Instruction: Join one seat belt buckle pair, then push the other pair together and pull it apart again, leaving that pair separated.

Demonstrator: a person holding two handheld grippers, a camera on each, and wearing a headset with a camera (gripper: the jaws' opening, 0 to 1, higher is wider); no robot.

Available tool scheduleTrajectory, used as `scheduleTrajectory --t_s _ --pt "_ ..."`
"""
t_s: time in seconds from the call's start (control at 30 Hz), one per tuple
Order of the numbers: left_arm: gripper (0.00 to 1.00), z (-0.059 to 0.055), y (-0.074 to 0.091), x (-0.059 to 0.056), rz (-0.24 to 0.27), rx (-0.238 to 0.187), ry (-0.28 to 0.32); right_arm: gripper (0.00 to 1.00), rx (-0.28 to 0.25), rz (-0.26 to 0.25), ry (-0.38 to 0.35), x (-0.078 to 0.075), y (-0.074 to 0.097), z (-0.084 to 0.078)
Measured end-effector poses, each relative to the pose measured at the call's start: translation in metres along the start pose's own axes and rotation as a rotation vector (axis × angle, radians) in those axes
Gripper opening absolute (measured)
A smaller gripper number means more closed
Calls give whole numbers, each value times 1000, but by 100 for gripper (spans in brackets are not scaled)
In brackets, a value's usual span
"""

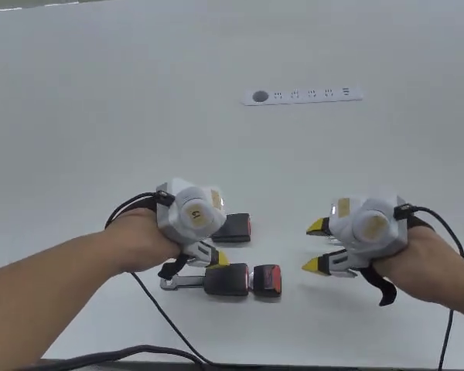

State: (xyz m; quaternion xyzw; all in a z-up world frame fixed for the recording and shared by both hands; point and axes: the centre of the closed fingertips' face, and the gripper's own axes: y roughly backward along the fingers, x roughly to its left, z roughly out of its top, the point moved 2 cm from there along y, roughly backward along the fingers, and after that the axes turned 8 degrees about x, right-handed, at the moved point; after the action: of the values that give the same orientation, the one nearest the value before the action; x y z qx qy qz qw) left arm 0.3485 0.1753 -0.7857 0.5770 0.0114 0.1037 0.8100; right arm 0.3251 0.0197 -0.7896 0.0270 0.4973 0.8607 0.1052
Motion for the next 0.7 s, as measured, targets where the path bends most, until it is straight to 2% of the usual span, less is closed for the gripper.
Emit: scheduleTrajectory --t_s 0.13,0.23,0.37,0.7 --pt "52 -1 -5 10 -9 10 -17 36 27 -22 -13 -16 6 -20" --pt "53 -2 -8 17 -12 15 -5 35 68 -41 12 -29 14 -39" --pt "53 -5 -13 24 -16 34 -16 37 93 -41 -11 -43 21 -59" --pt "48 -10 -27 27 -58 80 -31 40 160 10 18 -52 16 -90"
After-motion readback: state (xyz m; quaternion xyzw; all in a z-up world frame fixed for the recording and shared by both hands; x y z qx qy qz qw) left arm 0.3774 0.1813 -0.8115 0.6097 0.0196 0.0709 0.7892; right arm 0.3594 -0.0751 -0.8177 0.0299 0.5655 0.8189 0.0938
